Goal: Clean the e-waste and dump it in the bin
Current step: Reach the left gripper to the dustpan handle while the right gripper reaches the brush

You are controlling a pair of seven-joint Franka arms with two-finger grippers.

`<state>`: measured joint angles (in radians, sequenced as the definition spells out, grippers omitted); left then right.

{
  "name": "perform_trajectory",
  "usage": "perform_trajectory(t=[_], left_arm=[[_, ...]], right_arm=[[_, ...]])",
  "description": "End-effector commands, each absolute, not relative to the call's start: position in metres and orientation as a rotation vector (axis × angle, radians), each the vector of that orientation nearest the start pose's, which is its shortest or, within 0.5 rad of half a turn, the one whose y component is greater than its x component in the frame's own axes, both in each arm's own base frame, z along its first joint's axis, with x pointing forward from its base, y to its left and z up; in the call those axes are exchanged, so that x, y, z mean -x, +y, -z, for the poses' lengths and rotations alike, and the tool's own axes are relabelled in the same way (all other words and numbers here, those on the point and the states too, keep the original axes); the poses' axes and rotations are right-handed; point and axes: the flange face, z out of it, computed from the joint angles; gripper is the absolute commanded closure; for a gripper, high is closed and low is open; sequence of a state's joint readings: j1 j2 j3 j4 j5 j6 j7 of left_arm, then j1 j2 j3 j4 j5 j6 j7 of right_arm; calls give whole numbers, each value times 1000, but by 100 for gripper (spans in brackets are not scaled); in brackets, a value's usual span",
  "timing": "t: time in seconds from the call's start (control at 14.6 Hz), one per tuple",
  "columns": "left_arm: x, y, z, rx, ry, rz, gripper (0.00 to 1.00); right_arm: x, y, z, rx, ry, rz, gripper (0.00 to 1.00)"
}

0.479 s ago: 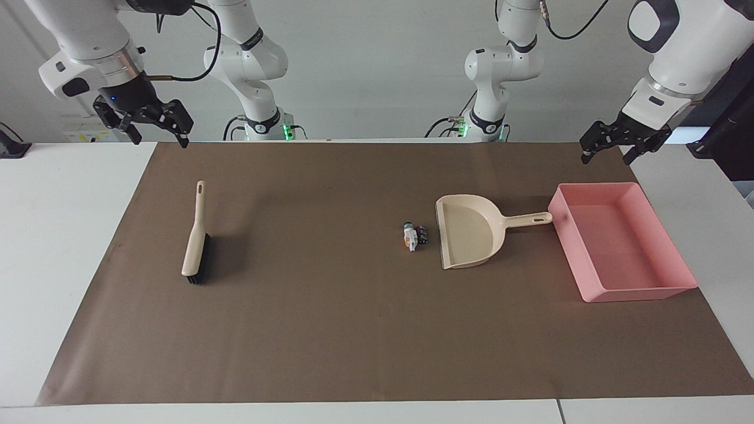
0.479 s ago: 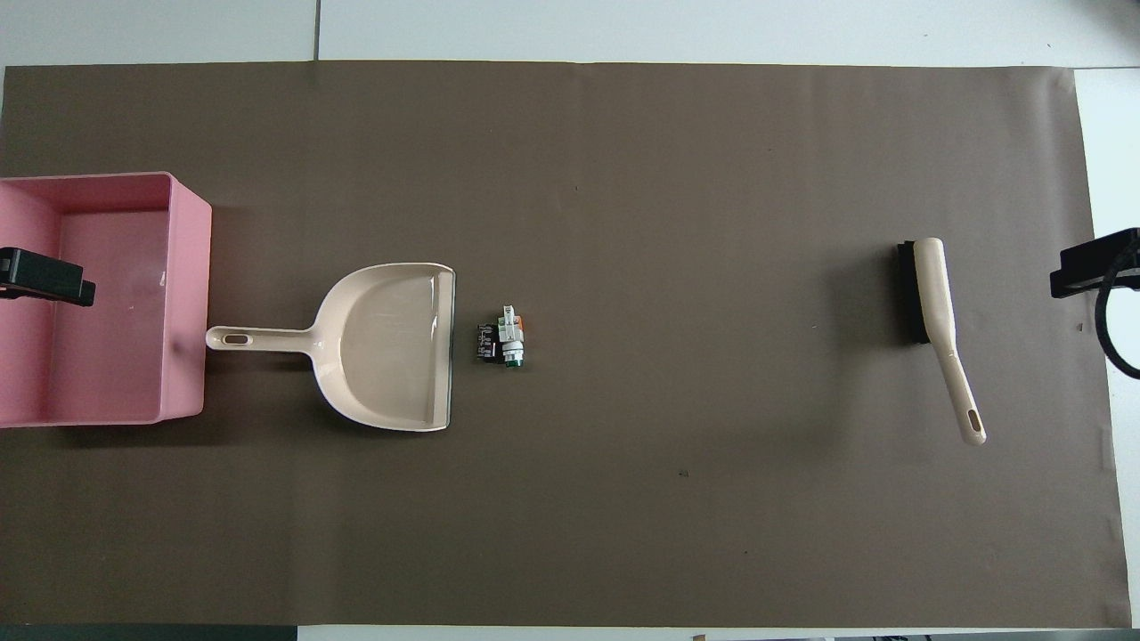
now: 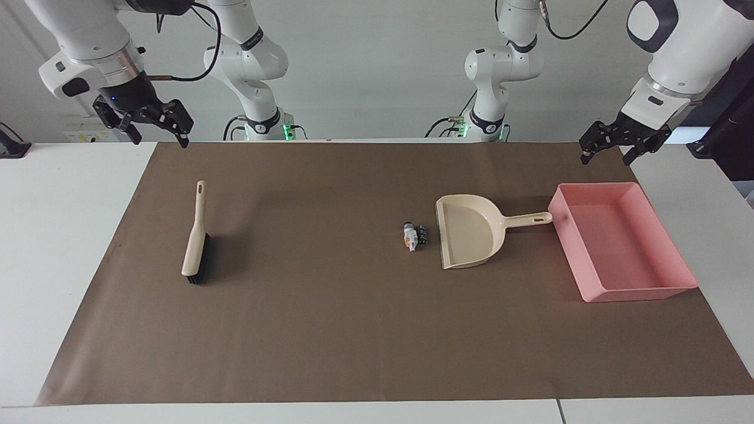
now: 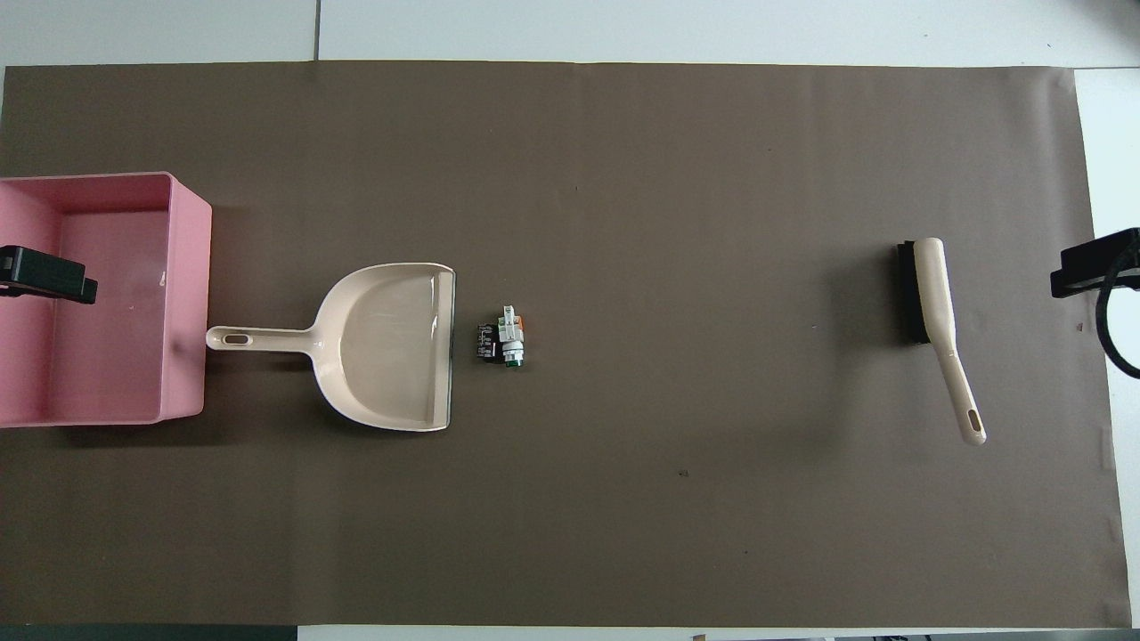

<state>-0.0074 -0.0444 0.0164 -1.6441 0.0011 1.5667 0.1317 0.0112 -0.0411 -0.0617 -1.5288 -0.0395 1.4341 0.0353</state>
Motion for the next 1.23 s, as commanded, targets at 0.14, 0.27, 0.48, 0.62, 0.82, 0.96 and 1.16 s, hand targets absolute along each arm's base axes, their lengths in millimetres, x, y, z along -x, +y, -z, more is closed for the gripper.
perform_trajectory(t=[0.14, 0.27, 0.48, 0.62, 0.82, 0.96, 1.16], left_arm=[[-532, 0, -616, 3120, 202, -52, 1], [-535, -10, -617, 3115, 249, -23, 2], [-536, -23, -615, 3040, 702, 28, 2], [-537, -26, -609, 2971, 959, 9, 2], [-533, -57, -588, 2805, 1399, -52, 2], [-533, -77, -570, 2675, 1634, -44, 2], [-536, -92, -542, 2444, 1973, -61, 2]], right_arm=[[-516, -31, -647, 3173, 115, -110, 1], [-512, -32, -638, 3172, 108, -101, 1], [-496, -39, -602, 3167, 109, -82, 1], [-485, -43, -562, 3161, 98, -63, 1], [-474, -56, -511, 3159, 91, -25, 1], [-474, -70, -480, 3160, 67, -19, 1], [-478, -83, -423, 3162, 62, -8, 1]])
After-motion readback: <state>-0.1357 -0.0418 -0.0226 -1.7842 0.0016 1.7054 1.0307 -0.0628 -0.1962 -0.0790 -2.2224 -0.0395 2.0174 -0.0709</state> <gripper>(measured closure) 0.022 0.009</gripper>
